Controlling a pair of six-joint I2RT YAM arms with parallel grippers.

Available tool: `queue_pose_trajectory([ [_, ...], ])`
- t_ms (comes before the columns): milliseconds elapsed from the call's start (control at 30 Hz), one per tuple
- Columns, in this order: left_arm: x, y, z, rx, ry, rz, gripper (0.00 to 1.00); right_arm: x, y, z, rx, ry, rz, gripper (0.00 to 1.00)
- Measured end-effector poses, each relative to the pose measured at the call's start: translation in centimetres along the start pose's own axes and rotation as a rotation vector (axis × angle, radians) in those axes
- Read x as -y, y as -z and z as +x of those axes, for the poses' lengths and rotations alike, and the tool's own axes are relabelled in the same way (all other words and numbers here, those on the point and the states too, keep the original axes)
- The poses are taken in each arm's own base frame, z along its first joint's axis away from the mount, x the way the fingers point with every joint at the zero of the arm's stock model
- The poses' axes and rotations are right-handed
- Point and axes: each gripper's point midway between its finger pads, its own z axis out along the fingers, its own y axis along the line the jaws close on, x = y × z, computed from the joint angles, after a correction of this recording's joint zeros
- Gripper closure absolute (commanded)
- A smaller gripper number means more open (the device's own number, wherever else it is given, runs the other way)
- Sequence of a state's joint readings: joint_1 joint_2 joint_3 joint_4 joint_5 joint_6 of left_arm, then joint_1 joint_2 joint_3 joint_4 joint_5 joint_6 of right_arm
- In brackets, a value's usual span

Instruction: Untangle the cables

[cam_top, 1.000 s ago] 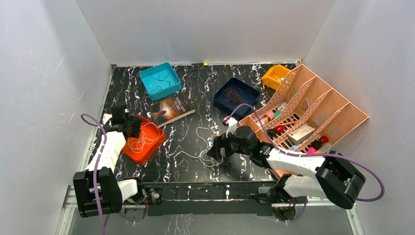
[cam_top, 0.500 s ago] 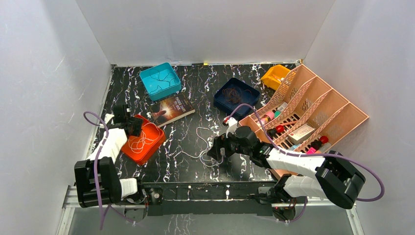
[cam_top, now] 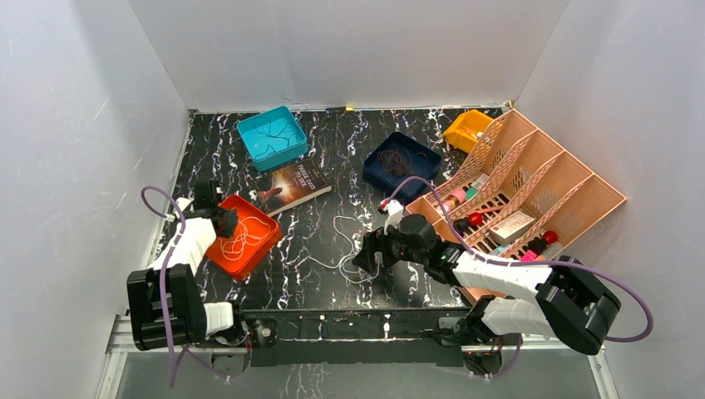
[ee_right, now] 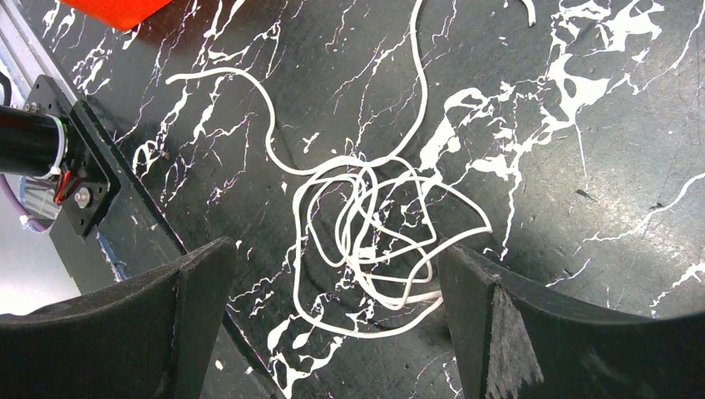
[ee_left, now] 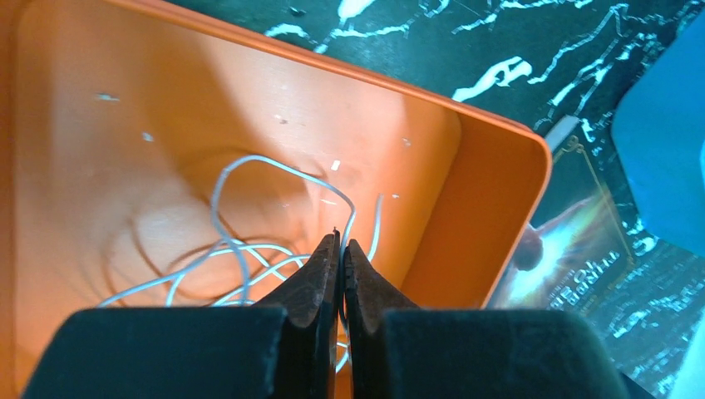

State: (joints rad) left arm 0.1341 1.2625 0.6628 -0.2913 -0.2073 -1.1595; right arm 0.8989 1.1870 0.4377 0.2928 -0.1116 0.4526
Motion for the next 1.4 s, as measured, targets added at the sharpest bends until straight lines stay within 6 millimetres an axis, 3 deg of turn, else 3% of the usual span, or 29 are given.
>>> queue_pose_trajectory([
  [300,-2.8,0.0,-1.3,0.063,-0.055,-0.114,1.0,0.0,0.0,0.0,0.0,0.0,-0.001,0.02],
  [600,-3.5,0.5,-3.1,0.128,-0.075,-0.171,1.0,-0.1,0.0,0.0,-0.001,0.0,-0.004,0.02],
  [733,-3.3,0.7,-3.3,0.129,-0.098,-0.168,0.88,-0.1,0.0,0.0,-0.001,0.0,-0.004,0.02],
  [1067,0.7,2.7,-4.9,0.145,-0.196,-0.037,0.48,-0.1,0.0,0.0,-0.001,0.0,-0.003,0.02],
  [1233,3.0,5.5,-6.6,0.199,-0.255,0.068,0.44,0.2,0.3,-0.8,0.032,-0.001,0.022,0.02],
  [1400,4.8,7.3,-6.9,0.192,-0.362,0.148,0.44,0.7,0.8,-3.2,0.086,0.005,0.099,0.02],
])
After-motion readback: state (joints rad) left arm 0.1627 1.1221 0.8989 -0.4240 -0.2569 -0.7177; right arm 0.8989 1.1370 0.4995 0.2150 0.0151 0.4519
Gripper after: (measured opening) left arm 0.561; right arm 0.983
